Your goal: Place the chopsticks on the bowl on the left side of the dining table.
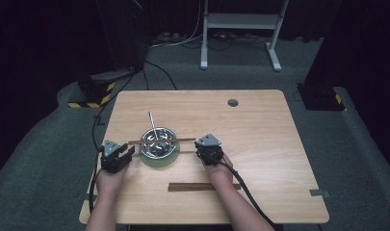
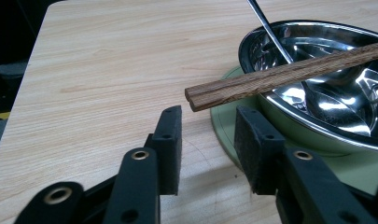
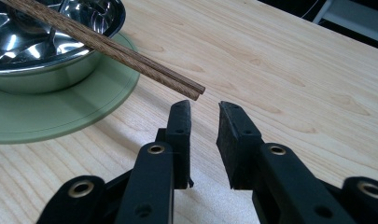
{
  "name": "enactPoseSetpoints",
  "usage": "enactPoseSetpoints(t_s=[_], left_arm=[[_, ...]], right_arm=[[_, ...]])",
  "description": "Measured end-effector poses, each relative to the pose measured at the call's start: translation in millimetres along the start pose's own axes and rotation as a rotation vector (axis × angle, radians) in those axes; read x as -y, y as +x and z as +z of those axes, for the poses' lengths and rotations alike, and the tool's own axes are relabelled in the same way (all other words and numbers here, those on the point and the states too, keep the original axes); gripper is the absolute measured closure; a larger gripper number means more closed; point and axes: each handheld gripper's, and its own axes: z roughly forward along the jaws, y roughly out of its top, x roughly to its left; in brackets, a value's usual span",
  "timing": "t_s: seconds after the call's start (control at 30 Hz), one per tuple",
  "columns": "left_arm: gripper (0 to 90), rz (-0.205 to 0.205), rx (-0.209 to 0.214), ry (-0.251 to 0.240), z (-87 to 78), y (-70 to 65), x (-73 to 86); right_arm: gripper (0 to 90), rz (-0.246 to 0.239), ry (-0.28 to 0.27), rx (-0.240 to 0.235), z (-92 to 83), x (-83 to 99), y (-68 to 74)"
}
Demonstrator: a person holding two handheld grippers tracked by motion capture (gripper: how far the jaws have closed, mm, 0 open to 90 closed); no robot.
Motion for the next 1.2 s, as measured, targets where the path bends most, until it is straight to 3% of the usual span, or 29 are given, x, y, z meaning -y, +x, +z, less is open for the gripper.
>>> enactPoseSetpoints(t_s=[0.13, 0.3, 0.4, 0.43, 0.6, 0.67, 0.93, 1.2], left_arm=[[56.5, -0.017, -0.002, 0.0, -3.2, -1.3, -0.6], [51.8, -0.009, -0.009, 0.004, -12.6, -0.3, -0.9], [48.0, -0.04, 0.004, 0.006, -18.9, -1.0, -0.3], [46.9, -0.029, 0.003, 0.017, -21.8, -0.2, -0.9], [40.6, -0.028, 0.009, 0.035, -33.2, -8.1, 2.8], [39.4, -0.033, 0.019, 0.046, -37.7, -12.8, 5.4], [34.6, -0.002, 0.061, 0.127, -46.5, -35.1, 20.2], [32.7, 0.04, 0.057, 0.18, -44.2, -51.3, 33.9]], right_arm=[[72.3, 0.01, -0.002, -0.001, -4.3, 1.6, -1.2], [68.3, 0.016, -0.013, -0.023, -13.7, 3.1, -4.9], [64.5, 0.001, -0.005, -0.027, -19.9, 4.4, -5.8], [63.3, -0.009, -0.008, -0.032, -21.9, 4.9, -6.9], [57.2, -0.006, -0.014, -0.034, -35.9, 9.0, -14.8], [54.8, 0.016, -0.016, -0.039, -42.4, 11.9, -20.0], [45.0, 0.071, 0.006, -0.024, -68.5, 33.1, -56.4], [40.7, 0.122, 0.08, 0.035, -101.9, 80.4, -111.7]])
